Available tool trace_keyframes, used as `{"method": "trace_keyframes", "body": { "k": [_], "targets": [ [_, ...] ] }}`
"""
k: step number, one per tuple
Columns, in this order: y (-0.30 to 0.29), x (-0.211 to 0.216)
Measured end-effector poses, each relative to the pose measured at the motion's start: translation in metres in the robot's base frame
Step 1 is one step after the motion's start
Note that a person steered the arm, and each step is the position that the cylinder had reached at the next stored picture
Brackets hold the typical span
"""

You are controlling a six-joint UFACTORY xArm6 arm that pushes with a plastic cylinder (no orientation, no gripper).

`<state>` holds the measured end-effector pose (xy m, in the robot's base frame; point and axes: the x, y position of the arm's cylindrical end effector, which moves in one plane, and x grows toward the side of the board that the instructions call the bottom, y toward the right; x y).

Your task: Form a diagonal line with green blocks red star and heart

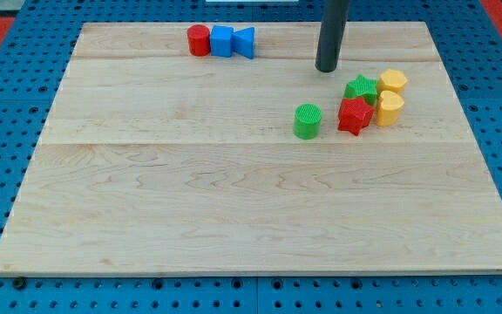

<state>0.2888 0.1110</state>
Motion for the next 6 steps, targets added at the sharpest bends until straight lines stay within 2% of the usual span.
{"method": "trace_keyframes", "body": {
  "k": [1, 3, 4, 6],
  "targets": [
    [0.013, -0.022],
    [0.047, -0.021],
    [0.073, 0.008],
    [0.135, 0.022]
  ]
}}
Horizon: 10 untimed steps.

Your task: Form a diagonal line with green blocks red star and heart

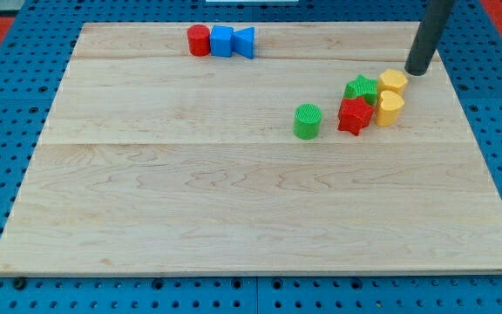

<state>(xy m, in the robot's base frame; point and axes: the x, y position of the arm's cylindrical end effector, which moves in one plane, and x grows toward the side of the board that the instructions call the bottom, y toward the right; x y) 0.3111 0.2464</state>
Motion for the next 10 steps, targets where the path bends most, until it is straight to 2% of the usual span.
{"method": "trace_keyframes", "body": {
  "k": [1, 2, 3, 4, 6, 7, 8, 9, 10],
  "targets": [
    [-0.005, 0.024],
    [-0.013, 0.024],
    [-0.08, 0.023],
    [-0.078, 0.014],
    [-0.17, 0.006],
    [-0.157, 0.052],
    [-0.21, 0.063],
    [-0.166, 0.087],
    [-0.168, 0.119]
  ]
}}
